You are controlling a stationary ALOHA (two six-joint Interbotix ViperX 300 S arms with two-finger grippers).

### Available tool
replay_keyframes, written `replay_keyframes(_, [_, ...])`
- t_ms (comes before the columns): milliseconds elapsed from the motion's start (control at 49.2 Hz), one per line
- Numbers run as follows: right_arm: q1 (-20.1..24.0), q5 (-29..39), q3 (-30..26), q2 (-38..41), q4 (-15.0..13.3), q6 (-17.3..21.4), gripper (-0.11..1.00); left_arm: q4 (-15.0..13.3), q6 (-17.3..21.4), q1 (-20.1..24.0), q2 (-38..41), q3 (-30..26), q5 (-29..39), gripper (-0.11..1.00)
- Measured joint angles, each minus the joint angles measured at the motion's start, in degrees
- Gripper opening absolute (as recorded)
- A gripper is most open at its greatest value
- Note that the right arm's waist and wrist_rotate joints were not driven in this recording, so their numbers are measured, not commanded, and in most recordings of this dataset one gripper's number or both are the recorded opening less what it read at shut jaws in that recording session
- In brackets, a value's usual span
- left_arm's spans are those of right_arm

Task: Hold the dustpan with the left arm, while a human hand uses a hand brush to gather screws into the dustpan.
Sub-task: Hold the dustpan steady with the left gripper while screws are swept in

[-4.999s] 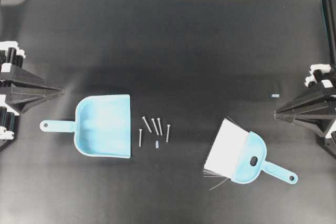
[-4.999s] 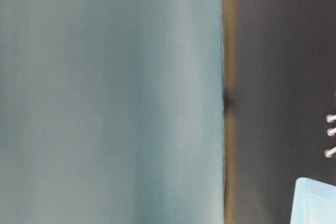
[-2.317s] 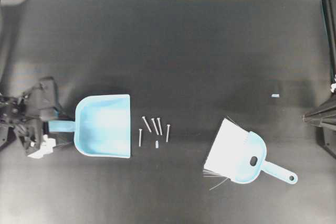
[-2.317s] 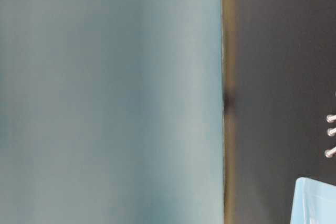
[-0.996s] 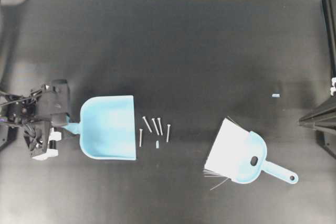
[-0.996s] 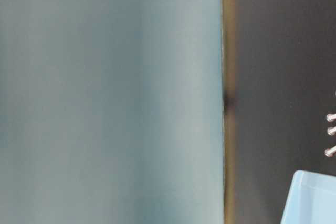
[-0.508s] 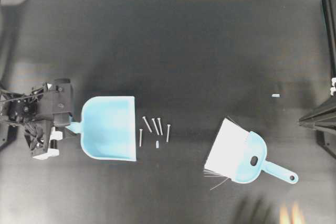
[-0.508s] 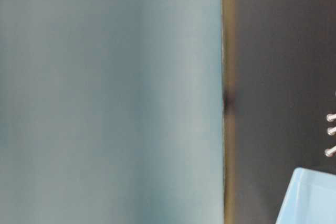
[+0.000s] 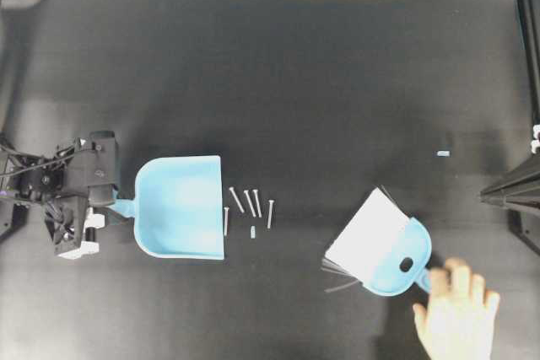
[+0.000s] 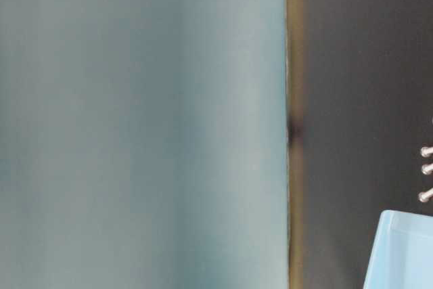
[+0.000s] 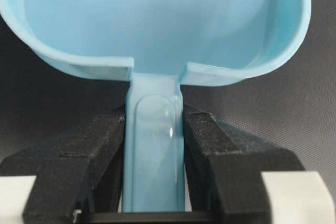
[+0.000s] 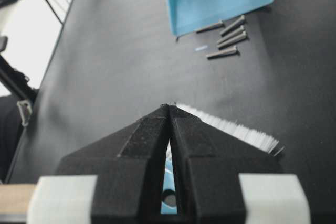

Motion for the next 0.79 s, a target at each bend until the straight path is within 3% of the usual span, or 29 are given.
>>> replay_keyframes(793, [0.0,-0.09,0.0,-0.09,0.0,0.09,0.0,0.0,0.53,0.7,0.35,1.14,-0.44,0.29])
